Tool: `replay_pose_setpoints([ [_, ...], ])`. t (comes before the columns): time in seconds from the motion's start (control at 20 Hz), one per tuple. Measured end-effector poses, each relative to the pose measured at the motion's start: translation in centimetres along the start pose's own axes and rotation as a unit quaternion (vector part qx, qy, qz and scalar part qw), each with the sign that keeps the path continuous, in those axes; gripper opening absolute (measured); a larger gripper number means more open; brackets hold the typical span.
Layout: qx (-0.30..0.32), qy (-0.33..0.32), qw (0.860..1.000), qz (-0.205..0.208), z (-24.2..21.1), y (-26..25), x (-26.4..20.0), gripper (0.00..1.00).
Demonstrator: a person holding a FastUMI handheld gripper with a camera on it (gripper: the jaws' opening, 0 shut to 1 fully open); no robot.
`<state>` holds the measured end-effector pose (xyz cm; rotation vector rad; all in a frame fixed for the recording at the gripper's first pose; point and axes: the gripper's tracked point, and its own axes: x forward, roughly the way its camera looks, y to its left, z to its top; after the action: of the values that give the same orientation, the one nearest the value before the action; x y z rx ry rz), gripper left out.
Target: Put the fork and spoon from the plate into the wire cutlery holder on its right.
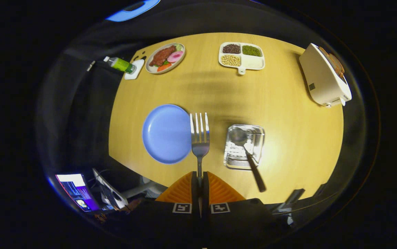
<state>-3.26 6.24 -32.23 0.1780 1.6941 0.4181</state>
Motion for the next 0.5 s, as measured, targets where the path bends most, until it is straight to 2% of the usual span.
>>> replay_pose_setpoints([
  [0.25,-0.035,0.121,0.992,-0.022,-0.6,-3.2,-0.4,0.05],
  [0.5,-0.097,0.243,0.963,-0.067,-1.3,-5.9,1.5,0.05],
])
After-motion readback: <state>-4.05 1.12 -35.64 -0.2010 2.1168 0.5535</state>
